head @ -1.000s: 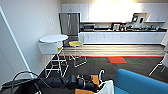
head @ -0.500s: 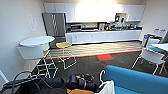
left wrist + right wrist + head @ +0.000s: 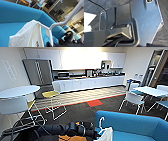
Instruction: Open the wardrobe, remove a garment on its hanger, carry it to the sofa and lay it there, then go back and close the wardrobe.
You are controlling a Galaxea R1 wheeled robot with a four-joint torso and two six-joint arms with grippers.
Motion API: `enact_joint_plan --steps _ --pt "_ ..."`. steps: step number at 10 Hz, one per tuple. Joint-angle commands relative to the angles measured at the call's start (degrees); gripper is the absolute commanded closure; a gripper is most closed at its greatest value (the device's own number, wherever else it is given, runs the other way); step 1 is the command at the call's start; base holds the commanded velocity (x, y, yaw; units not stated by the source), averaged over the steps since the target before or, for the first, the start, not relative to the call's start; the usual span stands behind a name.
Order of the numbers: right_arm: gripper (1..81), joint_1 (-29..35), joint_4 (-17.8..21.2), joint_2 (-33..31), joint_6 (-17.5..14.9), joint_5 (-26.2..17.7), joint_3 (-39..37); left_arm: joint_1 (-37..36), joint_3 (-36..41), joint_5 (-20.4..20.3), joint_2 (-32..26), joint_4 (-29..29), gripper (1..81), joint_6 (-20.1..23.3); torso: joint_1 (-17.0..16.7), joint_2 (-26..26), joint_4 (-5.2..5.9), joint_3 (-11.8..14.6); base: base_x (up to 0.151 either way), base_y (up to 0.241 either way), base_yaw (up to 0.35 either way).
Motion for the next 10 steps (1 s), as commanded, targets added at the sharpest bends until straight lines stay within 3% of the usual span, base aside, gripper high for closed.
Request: enact_joint_plan --steps 1,10 --pt "1.0 1.76 -0.22 0.40 0.05 -2.82 0.35 -8.59 2.63 -2.04 0.18 0.96 81.1 0.58 0.03 0.00 0.00 0.00 0.000 0.000 -0.369" --pt "1.0 1.50 -0.22 0.40 -0.04 -2.74 0.35 -7.37 2.54 -1.96 -0.08 1.05 81.1 0.66 0.03 0.00 0.00 0.00 0.000 0.000 -0.371"
